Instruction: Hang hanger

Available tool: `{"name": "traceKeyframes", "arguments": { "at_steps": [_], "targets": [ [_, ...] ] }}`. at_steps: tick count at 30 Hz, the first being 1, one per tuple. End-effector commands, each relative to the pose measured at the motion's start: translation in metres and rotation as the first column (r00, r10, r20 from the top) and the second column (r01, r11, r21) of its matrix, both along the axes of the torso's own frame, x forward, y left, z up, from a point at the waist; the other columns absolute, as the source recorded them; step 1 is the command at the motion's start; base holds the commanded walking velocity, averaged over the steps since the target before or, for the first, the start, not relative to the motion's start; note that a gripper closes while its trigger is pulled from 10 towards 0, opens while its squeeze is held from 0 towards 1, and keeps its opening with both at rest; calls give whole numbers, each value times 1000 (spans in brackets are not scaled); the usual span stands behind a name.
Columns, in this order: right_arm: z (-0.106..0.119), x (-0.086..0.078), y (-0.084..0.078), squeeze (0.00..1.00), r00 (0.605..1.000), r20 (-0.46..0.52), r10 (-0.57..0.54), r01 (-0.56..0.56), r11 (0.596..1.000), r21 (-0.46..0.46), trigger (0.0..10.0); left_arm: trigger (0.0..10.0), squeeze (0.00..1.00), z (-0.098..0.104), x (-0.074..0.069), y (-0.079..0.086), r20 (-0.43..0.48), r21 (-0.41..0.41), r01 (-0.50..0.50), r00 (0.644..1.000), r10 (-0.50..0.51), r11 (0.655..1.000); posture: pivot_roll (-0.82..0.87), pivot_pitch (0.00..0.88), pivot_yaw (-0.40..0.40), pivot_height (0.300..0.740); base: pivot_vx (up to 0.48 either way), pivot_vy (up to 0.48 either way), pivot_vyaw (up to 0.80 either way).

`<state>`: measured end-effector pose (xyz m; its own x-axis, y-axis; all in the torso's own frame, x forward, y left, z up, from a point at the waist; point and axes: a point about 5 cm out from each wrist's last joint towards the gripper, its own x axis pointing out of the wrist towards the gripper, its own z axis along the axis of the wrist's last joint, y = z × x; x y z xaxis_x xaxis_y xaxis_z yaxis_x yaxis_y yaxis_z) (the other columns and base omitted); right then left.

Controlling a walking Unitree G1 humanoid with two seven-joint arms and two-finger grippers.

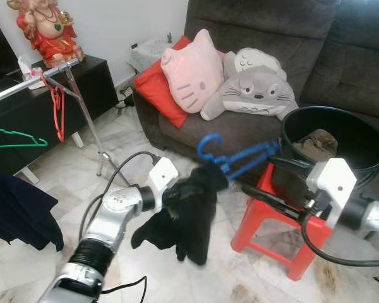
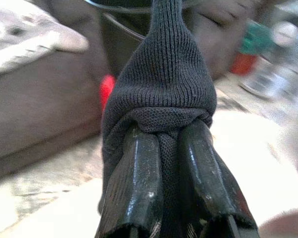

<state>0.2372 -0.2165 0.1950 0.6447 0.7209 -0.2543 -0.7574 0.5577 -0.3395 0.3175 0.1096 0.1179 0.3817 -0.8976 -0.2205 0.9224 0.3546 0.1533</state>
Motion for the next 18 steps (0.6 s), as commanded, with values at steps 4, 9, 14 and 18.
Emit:
{"name": "traceKeyframes", "arguments": {
  "at_steps": [4,9,14,18],
  "targets": [
    [-9,-11,-3,0,985,-148,90,-92,996,-1,10000,10000,0,4,-9,7,-46,27,135,990,-134,990,-231,28,34,740,0,0,0],
    [-23,-20,-16,0,946,-292,144,-144,989,22,10000,10000,0,3,-15,11,-97,40,207,974,-202,978,-230,32,33,740,0,0,0],
    [-34,-27,-29,0,898,-403,179,-180,983,34,10000,10000,0,4,-16,11,-120,36,222,969,-217,974,-234,35,34,740,0,0,0],
    [-36,-23,-35,0,895,-415,166,-179,984,6,10000,10000,0,7,-19,10,-145,17,260,956,-255,965,-234,40,36,740,0,0,0]
  ]
}}
